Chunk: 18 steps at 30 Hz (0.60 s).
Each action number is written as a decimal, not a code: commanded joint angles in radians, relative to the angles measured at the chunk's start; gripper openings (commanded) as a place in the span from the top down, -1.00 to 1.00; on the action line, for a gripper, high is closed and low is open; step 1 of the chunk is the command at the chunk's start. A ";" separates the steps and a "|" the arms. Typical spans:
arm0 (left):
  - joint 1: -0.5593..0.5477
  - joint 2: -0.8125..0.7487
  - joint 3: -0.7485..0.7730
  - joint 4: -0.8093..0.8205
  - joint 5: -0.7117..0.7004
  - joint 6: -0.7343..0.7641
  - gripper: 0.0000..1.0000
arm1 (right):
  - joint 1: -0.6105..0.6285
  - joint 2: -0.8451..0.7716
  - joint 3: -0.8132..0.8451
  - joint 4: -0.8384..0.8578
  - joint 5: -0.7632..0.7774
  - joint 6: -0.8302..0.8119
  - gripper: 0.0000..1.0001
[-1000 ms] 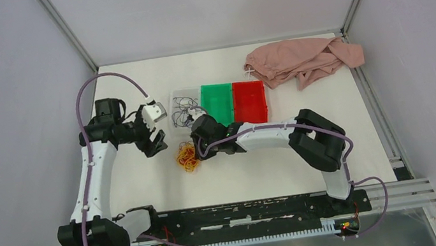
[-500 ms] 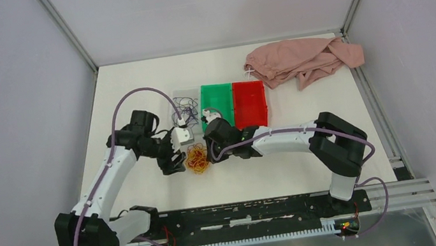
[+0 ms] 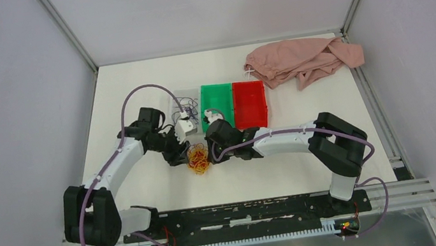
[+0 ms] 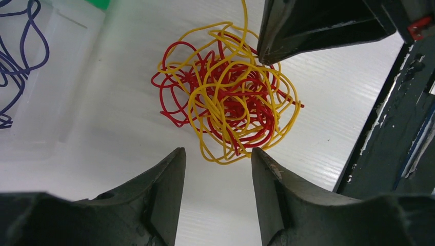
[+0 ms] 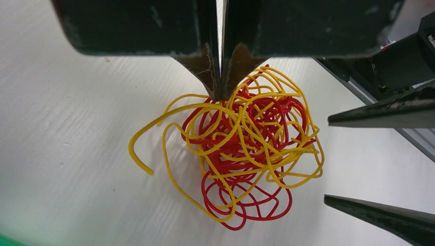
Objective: Untangle the cables
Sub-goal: Untie the cable.
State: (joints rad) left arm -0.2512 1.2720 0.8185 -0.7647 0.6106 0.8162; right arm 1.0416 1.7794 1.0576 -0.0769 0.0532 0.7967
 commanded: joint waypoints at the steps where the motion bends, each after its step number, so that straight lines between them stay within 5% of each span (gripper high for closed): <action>1: -0.005 0.036 0.036 0.094 0.022 -0.081 -0.09 | 0.000 -0.045 -0.006 0.035 0.021 0.012 0.95; 18: -0.005 0.076 -0.015 0.170 -0.046 -0.037 0.56 | -0.002 -0.068 -0.038 0.047 0.027 0.017 0.99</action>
State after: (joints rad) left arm -0.2512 1.3376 0.8169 -0.6594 0.5747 0.7883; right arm 1.0405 1.7622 1.0275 -0.0654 0.0612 0.8005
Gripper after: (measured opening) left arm 0.227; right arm 0.014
